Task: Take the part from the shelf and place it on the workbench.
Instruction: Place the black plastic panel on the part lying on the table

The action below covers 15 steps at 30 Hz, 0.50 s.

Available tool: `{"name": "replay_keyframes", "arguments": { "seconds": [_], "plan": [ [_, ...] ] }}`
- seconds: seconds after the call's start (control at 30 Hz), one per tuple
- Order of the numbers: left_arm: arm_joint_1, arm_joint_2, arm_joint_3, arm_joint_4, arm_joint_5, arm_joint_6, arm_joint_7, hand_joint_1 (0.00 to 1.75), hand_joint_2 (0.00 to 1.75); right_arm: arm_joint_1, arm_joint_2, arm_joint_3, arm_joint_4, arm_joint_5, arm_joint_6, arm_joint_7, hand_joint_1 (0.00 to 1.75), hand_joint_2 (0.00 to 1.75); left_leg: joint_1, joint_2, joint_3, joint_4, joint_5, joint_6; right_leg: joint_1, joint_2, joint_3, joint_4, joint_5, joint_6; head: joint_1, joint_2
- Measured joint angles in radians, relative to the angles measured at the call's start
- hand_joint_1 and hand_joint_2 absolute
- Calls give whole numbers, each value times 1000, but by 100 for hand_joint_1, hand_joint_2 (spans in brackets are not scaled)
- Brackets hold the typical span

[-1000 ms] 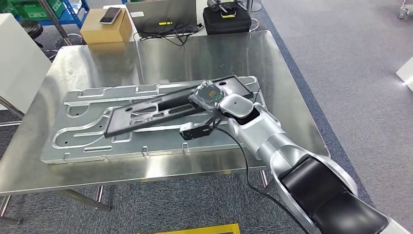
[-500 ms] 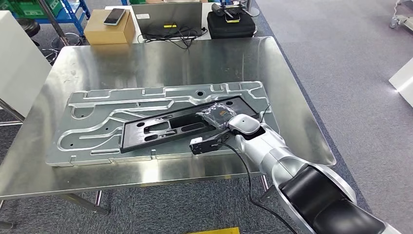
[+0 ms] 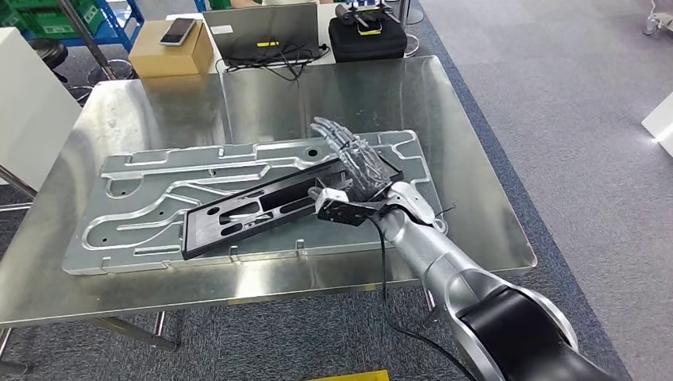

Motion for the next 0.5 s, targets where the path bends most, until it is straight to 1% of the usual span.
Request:
{"name": "replay_keyframes", "arguments": {
  "seconds": [0.03, 0.07, 0.1, 0.13, 0.17, 0.23, 0.27, 0.3, 0.33, 0.4, 0.43, 0.47, 0.5],
  "plan": [
    [0, 0, 0, 0, 0, 1, 1, 0, 0, 24, -6, -1, -67, -63, -16, -1, 0, 0, 0, 0, 34, -70, 37, 3, 0, 0, 2, 1, -2, 3, 0, 0],
    [0, 1, 0, 0, 0, 1, 2, 0, 0, 45, -14, -1, -131, -111, -32, -1, 0, 0, -1, 0, 70, -140, 63, 7, 1, 0, 3, 2, -5, 6, 0, 0],
    [0, 1, 0, 0, 0, 2, 2, 0, 0, 64, -23, -1, -193, -145, -45, -1, 0, 0, -3, -1, 97, -195, 81, 12, 3, 0, 4, 4, -7, 10, 0, 0],
    [1, 2, 0, 0, 0, 2, 2, 0, 0, 82, -33, -1, -248, -164, -55, -1, 0, 0, -5, -1, 113, -227, 87, 17, 4, 1, 4, 4, -9, 15, 0, 0],
    [2, 1, 0, 0, 0, 2, 2, 0, 0, 98, -42, -1, -294, -174, -67, -2, 0, 0, -8, -1, 118, -236, 84, 22, 5, 1, 4, 4, -9, 19, 0, 0],
    [3, 1, 3, 0, 0, 2, 3, 0, 0, 141, -62, -3, -392, -185, -117, -2, 0, 0, -7, -1, 119, -242, 86, 34, 4, 1, 5, 3, -12, 31, 0, 0],
    [3, 0, 6, 0, 0, 1, 2, 0, 0, 171, -76, -10, -456, -182, -155, -2, 0, 0, -5, -2, 121, -246, 88, 40, 3, 1, 2, 13, -22, 37, 0, 0],
    [4, 0, 11, 0, 0, 0, 1, 0, 0, 210, -94, -23, -528, -174, -193, -2, 0, 0, -3, -2, 123, -250, 90, 47, 3, 1, -9, 42, -41, 42, 0, 0],
    [5, -1, 18, 0, 0, -1, -2, 0, 0, 258, -114, -48, -610, -161, -226, -2, 0, 0, -2, -3, 124, -252, 90, 53, 2, 1, -30, 90, -70, 47, 0, 0],
    [14, -4, 38, 0, 0, -3, -11, 0, 0, 388, -157, -136, -774, -146, -261, -1, 0, 0, -3, -11, 126, -252, 87, 61, 2, 1, -95, 223, -129, 53, 0, 0],
    [20, -7, 50, 0, 0, -4, -17, 0, 0, 458, -177, -192, -846, -152, -266, -1, 0, 0, -3, -15, 127, -251, 85, 63, 2, 1, -120, 269, -141, 54, 0, 0],
    [28, -10, 60, 0, 0, -4, -21, 0, 0, 524, -195, -250, -908, -164, -268, -1, 0, 0, -4, -19, 128, -250, 83, 64, 2, 1, -130, 281, -135, 54, 0, 0],
    [34, -13, 70, 0, 0, -4, -24, 0, 0, 581, -210, -303, -958, -174, -268, -1, 0, 0, -5, -21, 129, -248, 81, 63, 2, 1, -119, 250, -110, 53, 0, 0]
  ]
}}
